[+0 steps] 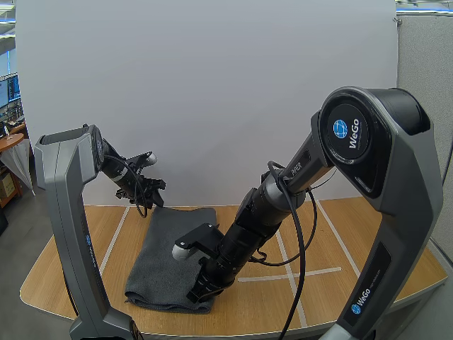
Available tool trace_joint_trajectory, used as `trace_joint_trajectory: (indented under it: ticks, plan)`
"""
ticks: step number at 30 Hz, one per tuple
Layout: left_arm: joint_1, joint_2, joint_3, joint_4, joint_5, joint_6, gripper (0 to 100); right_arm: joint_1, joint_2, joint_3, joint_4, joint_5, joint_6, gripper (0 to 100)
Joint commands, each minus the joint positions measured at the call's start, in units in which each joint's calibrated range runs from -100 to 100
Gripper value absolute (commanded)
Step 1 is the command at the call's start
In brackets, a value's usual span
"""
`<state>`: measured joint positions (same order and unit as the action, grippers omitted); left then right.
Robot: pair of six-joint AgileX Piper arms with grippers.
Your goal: Fold the towel
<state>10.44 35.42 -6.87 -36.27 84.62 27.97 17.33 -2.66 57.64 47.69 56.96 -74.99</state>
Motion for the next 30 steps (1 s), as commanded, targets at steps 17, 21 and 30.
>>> trace_joint_trajectory:
  ticks: [17,21,30]
  plan:
    - [-0.24,-21.75,-0.61,-1.81,15.38,-0.31,100,-3.82,-22.53,-7.67,-18.27,0.34,19.49,0]
    - [-0.24,-27.70,3.43,-4.33,15.38,-0.09,100,-5.43,-24.42,-8.12,-19.56,1.94,20.87,0]
    - [-0.24,-47.80,20.08,-8.81,15.38,0.84,100,-9.31,-24.21,-8.12,-19.27,-5.24,21.35,0]
